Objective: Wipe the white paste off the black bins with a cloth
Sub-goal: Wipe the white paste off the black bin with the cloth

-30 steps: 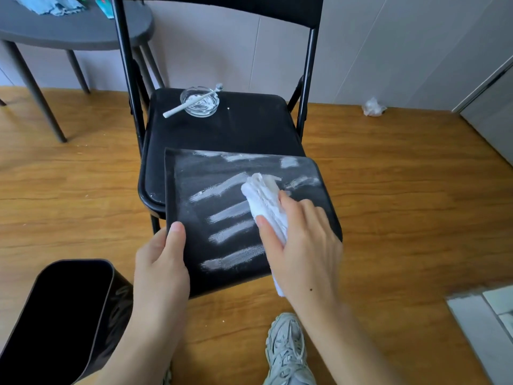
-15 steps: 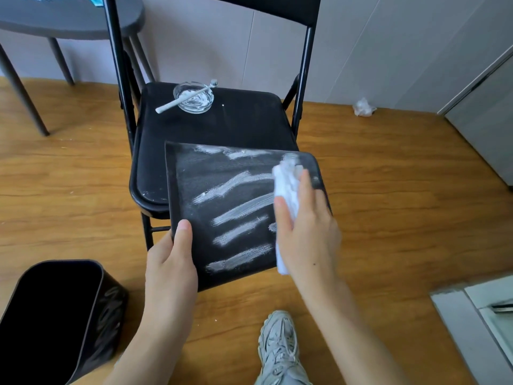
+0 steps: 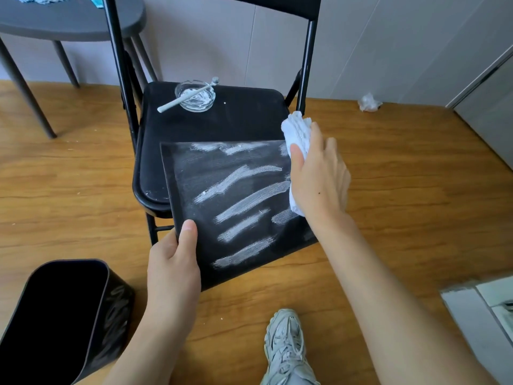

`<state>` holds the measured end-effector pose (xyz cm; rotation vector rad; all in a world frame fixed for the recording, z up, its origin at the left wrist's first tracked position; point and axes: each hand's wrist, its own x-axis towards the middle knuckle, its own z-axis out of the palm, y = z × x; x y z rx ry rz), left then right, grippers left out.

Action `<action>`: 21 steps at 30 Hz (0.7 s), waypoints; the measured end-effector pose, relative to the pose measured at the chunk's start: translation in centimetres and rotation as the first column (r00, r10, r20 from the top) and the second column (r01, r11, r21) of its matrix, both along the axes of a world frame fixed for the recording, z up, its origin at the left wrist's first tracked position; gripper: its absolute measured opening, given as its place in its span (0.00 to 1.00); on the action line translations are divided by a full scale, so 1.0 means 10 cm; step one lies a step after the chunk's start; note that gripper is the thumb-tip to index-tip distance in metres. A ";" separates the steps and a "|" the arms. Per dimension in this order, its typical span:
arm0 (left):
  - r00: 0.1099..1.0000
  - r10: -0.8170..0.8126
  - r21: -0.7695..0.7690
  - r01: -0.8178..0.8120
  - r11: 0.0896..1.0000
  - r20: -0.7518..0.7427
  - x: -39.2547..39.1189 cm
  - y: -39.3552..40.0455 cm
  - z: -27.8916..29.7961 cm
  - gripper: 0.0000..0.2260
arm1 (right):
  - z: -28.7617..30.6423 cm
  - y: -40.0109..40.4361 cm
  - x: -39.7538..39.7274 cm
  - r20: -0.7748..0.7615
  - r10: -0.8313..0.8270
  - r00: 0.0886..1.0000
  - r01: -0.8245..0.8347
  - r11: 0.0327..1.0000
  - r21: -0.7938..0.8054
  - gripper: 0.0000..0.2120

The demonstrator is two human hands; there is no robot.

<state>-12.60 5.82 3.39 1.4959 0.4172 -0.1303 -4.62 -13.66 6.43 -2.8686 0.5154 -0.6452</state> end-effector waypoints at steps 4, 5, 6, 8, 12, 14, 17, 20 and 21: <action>0.998 0.047 0.086 -0.050 0.995 0.038 0.06 0.02 0.00 0.16 | -0.08 0.08 -0.28 -0.029 0.052 0.998 -0.053 0.998 -0.028 0.27; 0.997 0.054 0.090 -0.058 0.994 0.050 0.07 0.03 0.00 0.16 | -0.13 0.12 -0.44 -0.047 0.076 0.996 -0.077 0.997 -0.019 0.28; 0.997 0.056 0.087 -0.061 0.994 0.059 0.08 0.03 0.01 0.17 | -0.18 0.16 -0.61 -0.070 0.102 0.992 -0.103 0.995 -0.001 0.28; 0.997 0.040 0.103 -0.047 0.994 0.071 0.08 0.04 0.01 0.17 | -0.27 0.24 -0.91 -0.101 0.152 0.983 -0.152 0.988 0.005 0.27; 0.998 0.010 0.128 -0.018 0.992 0.063 0.09 0.05 0.03 0.16 | -0.23 0.20 -0.90 -0.106 0.227 0.968 -0.234 0.971 -0.052 0.25; 0.999 -0.001 0.106 -0.004 0.994 0.048 0.10 0.06 0.06 0.15 | -0.11 0.19 -0.67 -0.098 0.192 0.976 -0.199 0.977 -0.072 0.26; 0.999 -0.012 0.086 0.009 0.996 0.039 0.09 0.06 0.08 0.15 | -0.01 0.14 -0.24 -0.089 0.122 0.989 -0.127 0.990 -0.063 0.25; 0.999 0.011 0.073 -0.013 0.997 0.032 0.12 0.04 0.08 0.15 | 0.03 0.04 0.09 -0.040 0.083 0.996 -0.085 0.996 -0.042 0.25; 0.999 0.029 0.053 -0.030 0.998 0.029 0.13 0.03 0.06 0.15 | 0.04 0.02 0.15 -0.038 0.079 0.996 -0.080 0.996 -0.030 0.25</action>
